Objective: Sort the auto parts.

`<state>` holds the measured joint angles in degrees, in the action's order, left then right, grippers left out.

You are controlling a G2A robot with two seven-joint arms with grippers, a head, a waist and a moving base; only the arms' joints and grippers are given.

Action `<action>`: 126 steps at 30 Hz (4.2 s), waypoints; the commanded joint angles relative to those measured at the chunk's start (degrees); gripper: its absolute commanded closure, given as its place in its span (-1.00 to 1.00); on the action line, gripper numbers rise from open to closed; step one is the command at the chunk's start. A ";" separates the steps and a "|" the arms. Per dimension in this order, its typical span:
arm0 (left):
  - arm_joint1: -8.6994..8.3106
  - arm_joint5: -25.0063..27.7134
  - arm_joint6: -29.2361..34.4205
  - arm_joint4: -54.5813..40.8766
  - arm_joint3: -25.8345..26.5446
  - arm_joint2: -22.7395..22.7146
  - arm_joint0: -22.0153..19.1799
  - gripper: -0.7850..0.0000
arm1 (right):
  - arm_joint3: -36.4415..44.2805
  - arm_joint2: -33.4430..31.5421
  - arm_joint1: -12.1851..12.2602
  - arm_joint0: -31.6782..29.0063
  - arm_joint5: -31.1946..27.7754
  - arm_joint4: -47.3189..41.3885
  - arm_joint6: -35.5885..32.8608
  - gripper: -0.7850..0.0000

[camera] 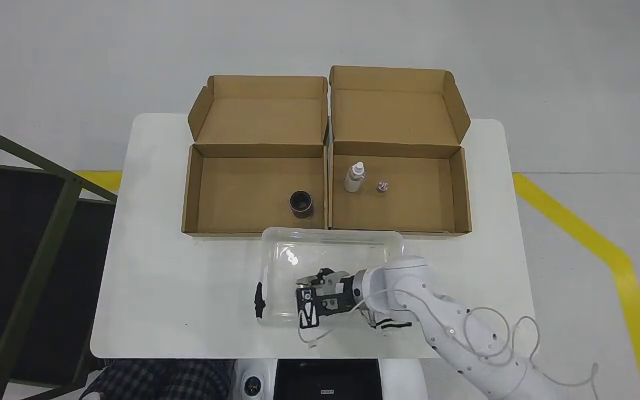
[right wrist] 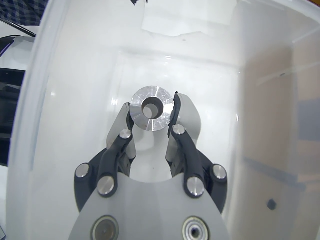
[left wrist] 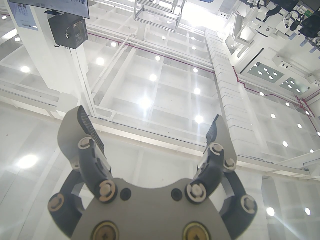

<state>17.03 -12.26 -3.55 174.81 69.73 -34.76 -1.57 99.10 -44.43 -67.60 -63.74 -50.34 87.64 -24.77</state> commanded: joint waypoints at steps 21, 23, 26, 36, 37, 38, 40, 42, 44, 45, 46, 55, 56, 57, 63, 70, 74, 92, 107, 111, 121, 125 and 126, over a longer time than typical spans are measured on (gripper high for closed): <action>0.00 0.00 0.00 0.00 0.00 0.00 0.00 -1.00 | 10.05 -8.30 2.41 -4.17 -1.62 -4.27 2.91 1.00; 0.00 0.00 0.00 0.00 0.00 0.00 0.00 -1.00 | 10.79 -9.00 2.56 -4.39 -1.44 -4.81 3.03 1.00; 0.00 0.00 0.00 0.00 0.00 0.00 0.00 -1.00 | 12.04 -10.24 2.80 -4.70 -1.13 -5.84 3.37 1.00; 0.00 0.00 0.00 0.00 0.00 0.00 0.00 -1.00 | 15.58 -14.75 3.59 -5.61 0.18 -9.56 4.42 1.00; 0.00 0.00 0.00 0.00 0.00 0.00 0.00 -1.00 | 15.82 -15.12 3.65 -5.67 0.25 -9.95 4.52 1.00; 0.00 0.00 0.00 0.00 0.00 0.00 0.00 -1.00 | 16.04 -15.48 3.72 -5.73 0.26 -10.34 4.64 1.00; 0.00 0.00 0.00 0.00 0.00 0.00 0.00 -1.00 | 16.49 -16.24 3.85 -5.83 0.43 -11.04 4.86 1.00; 0.00 0.00 0.00 0.00 0.00 0.00 0.00 -1.00 | 17.08 -17.05 3.98 -6.00 0.65 -11.72 5.15 1.00; 0.00 0.00 0.00 0.00 0.00 0.00 0.00 -1.00 | 17.76 -17.95 4.14 -6.23 0.85 -12.38 5.49 1.00; 0.00 0.00 0.00 0.00 0.00 0.00 0.00 -1.00 | 18.22 -18.52 4.21 -6.36 1.12 -12.69 5.82 1.00; 0.00 0.00 0.00 0.00 0.00 0.00 0.00 -1.00 | 18.59 -19.07 4.30 -6.55 1.26 -12.98 6.08 1.00; 0.00 0.00 0.00 0.00 0.00 0.00 0.00 -1.00 | 20.26 -23.25 5.02 -8.15 1.88 -14.87 7.79 1.00; 0.00 0.00 0.00 0.00 0.00 0.00 0.00 -1.00 | 20.30 -23.67 5.09 -8.31 1.98 -15.10 8.03 1.00; 0.00 0.00 0.00 0.00 0.00 0.00 0.00 -1.00 | 20.36 -24.07 5.15 -8.45 2.04 -15.31 8.24 1.00; 0.00 0.00 0.00 0.00 0.00 0.00 0.00 -1.00 | 20.59 -26.13 5.50 -9.20 2.34 -16.56 9.60 1.00; 0.00 0.00 0.00 0.00 0.00 0.00 0.00 -1.00 | 20.22 -27.75 5.79 -9.57 2.84 -17.88 10.87 1.00; 0.00 0.00 0.00 0.00 0.00 0.00 0.00 -1.00 | 19.99 -28.68 5.92 -9.70 3.36 -18.55 11.73 1.00; 0.00 0.00 0.00 0.00 0.00 0.00 0.00 -1.00 | 17.06 -26.85 5.75 -7.88 7.27 -19.59 12.76 1.00; 0.00 0.00 0.00 0.00 0.00 0.00 0.00 -1.00 | 9.62 -13.33 2.93 5.11 14.99 -17.32 6.29 1.00; 0.00 0.00 0.00 0.00 0.00 0.00 0.00 -1.00 | 5.55 -8.47 1.46 9.53 17.67 -16.96 5.02 1.00; 0.00 0.00 0.00 0.00 0.00 0.00 0.00 -1.00 | -6.46 1.94 -3.10 20.33 22.78 -17.98 3.33 1.00; 0.00 0.00 0.00 0.00 0.00 0.00 0.00 -1.00 | -10.97 4.16 -4.77 23.33 24.91 -18.95 2.96 1.00; 0.00 0.00 0.00 0.00 0.00 0.00 0.00 -1.00 | -12.03 4.56 -5.12 23.93 25.37 -19.05 2.62 1.00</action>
<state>17.03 -12.26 -3.55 174.81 69.73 -34.76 -1.57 88.32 -40.29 -72.35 -40.50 -25.50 68.75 -21.84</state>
